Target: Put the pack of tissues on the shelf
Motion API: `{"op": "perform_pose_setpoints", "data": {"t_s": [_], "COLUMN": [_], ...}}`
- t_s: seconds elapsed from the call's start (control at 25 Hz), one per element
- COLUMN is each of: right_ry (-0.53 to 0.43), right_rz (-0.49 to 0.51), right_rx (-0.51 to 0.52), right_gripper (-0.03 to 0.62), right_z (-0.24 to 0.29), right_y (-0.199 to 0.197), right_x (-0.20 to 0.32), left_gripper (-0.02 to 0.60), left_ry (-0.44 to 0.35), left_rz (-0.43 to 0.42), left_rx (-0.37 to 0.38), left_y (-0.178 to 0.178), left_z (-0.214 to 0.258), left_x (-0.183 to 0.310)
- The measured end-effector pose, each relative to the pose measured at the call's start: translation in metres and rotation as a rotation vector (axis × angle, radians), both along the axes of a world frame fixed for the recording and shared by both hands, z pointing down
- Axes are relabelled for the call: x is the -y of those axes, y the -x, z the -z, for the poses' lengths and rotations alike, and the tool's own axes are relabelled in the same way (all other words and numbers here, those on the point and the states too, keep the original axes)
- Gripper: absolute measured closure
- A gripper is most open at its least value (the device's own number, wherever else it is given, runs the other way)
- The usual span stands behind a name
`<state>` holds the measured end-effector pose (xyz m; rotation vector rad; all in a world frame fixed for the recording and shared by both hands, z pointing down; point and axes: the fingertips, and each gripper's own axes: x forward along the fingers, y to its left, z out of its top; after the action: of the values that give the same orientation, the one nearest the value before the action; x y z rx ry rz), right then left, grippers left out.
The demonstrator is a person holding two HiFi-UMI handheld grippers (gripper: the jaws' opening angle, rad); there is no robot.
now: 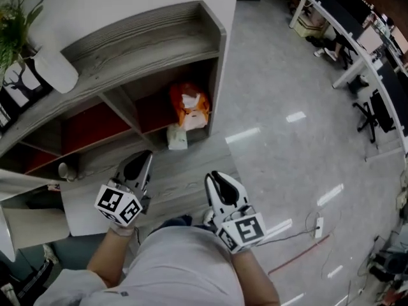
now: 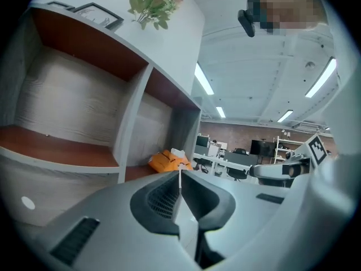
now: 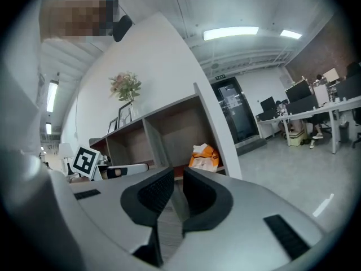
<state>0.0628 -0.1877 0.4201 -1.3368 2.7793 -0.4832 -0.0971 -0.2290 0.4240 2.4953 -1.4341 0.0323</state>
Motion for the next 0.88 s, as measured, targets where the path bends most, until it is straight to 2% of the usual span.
{"op": "perform_pose_setpoints", "data": {"t_s": [0.2,0.52,0.88], "right_ry": [-0.005,-0.020,-0.021], "right_rz": [0.096,0.236,0.321], "right_rx": [0.023,0.038,0.044], "right_gripper": [0.537,0.537,0.537], "right_z": [0.001,0.006,0.005], "right_y": [0.032,0.080,0.108], "right_x": [0.009,0.008,0.000], "left_gripper": [0.565,0.565,0.565], "left_ry": [0.012,0.022,0.039], "left_rz": [0.047,0.117,0.167], "left_rx": [-0.039,-0.044,-0.056], "left_y": [0.018,0.038,0.050], "left_z": [0.006,0.010,0.007], "left_x": [-0.019,-0.048,-0.070]}}
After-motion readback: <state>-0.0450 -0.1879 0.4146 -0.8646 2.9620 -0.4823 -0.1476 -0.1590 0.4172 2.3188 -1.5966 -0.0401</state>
